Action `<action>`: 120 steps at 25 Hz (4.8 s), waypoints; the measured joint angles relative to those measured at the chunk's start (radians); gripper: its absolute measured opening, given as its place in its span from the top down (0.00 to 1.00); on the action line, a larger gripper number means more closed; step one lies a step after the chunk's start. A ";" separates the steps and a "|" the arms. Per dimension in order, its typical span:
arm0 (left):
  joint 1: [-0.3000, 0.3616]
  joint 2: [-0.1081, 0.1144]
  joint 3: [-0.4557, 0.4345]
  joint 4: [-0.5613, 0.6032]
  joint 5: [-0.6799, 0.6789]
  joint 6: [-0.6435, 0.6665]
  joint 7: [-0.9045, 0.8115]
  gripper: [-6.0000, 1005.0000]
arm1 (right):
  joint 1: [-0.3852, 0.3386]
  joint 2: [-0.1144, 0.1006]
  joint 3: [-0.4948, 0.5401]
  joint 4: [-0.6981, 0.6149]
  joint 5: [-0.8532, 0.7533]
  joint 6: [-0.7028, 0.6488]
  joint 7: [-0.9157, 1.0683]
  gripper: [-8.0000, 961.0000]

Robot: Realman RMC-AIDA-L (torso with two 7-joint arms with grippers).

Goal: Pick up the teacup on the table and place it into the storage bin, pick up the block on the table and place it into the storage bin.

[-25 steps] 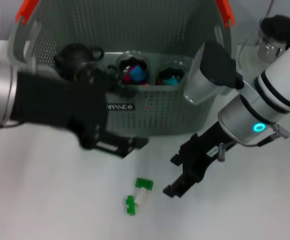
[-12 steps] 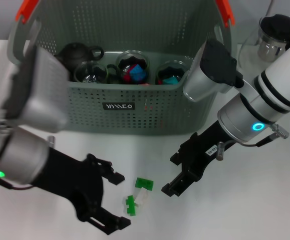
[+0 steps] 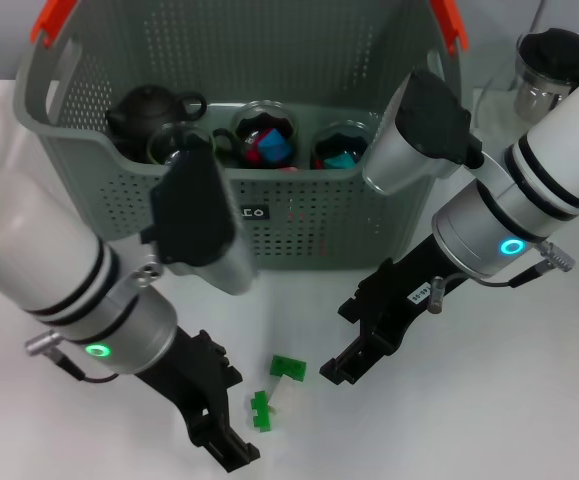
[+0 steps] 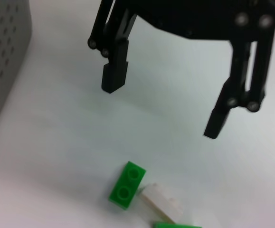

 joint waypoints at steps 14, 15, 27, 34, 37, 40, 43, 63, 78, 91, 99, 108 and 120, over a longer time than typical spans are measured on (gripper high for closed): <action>-0.043 -0.003 0.208 -0.012 0.111 -0.102 -0.085 0.10 | -0.002 -0.001 0.000 0.000 0.000 -0.001 0.009 0.02; -0.046 -0.003 0.217 -0.011 0.112 -0.105 -0.090 0.10 | -0.003 -0.001 0.000 0.000 0.000 -0.001 0.009 0.02; -0.068 -0.002 0.271 -0.012 0.119 -0.134 -0.132 0.10 | -0.007 -0.002 0.000 0.000 -0.001 0.001 0.007 0.02; -0.069 -0.001 0.284 -0.013 0.121 -0.137 -0.133 0.10 | -0.009 -0.002 0.000 0.000 0.000 0.002 0.006 0.02; -0.068 -0.002 0.285 -0.019 0.121 -0.139 -0.135 0.10 | -0.009 -0.002 0.000 0.000 -0.002 0.001 0.006 0.02; -0.066 -0.003 0.285 -0.021 0.121 -0.141 -0.136 0.10 | -0.009 -0.002 0.000 0.000 -0.004 0.001 0.006 0.02; -0.065 -0.003 0.285 -0.021 0.121 -0.146 -0.136 0.12 | -0.009 -0.002 0.000 0.000 -0.005 0.001 0.005 0.02; -0.060 -0.003 0.283 -0.003 0.163 -0.147 -0.153 0.53 | -0.009 -0.001 0.000 0.000 0.000 0.001 0.008 0.02; 0.017 0.001 -0.221 0.435 -0.032 0.074 -0.163 0.60 | -0.011 -0.002 -0.001 -0.001 -0.005 -0.005 0.000 0.02; -0.325 0.072 -0.641 0.107 -0.271 -0.076 -0.094 0.60 | -0.002 0.000 -0.008 -0.002 -0.007 -0.011 0.001 0.02; -0.402 0.110 -0.640 -0.091 -0.276 -0.222 -0.061 0.51 | -0.011 0.000 -0.007 -0.005 -0.006 -0.012 0.007 0.02; -0.362 0.106 -0.675 0.031 -0.351 -0.128 -0.068 0.16 | -0.011 -0.001 -0.004 -0.002 -0.007 -0.013 0.006 0.02; 0.000 0.011 -0.581 0.385 -0.526 0.311 0.199 0.04 | -0.011 -0.002 -0.002 0.000 -0.008 -0.004 0.005 0.02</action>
